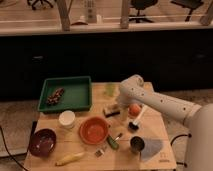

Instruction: Place eraser in paper cup

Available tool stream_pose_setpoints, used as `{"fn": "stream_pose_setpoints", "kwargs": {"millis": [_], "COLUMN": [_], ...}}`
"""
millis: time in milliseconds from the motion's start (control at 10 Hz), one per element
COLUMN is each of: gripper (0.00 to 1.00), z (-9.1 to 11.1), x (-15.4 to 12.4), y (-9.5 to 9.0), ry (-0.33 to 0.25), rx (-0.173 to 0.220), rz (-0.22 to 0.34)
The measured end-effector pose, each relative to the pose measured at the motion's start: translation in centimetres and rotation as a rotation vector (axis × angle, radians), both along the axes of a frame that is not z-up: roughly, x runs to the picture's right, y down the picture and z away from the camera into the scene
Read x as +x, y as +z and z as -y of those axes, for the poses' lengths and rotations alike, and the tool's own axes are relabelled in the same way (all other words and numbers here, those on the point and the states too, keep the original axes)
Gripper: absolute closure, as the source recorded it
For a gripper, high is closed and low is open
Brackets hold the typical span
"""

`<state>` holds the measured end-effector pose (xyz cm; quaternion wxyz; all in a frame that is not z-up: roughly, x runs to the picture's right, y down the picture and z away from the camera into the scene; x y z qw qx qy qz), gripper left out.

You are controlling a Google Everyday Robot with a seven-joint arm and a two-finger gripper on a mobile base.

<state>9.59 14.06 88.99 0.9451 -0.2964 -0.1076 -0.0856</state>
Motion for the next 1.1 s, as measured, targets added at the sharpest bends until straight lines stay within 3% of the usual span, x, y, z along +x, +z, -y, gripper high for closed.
{"fn": "stream_pose_setpoints", "kwargs": {"millis": [200, 300, 900, 1100], "gripper": [0.2, 0.25, 0.84, 0.99], "z": [-0.2, -0.5, -0.8, -0.7], "x": [-1.6, -1.9, -2.2, -1.7], "y": [0.2, 0.2, 0.4, 0.3], "ry": [-0.045, -0.065, -0.098, -0.101], "rx": [-0.012, -0.02, -0.021, -0.018], "rz": [0.043, 0.056, 0.08, 0.078]}}
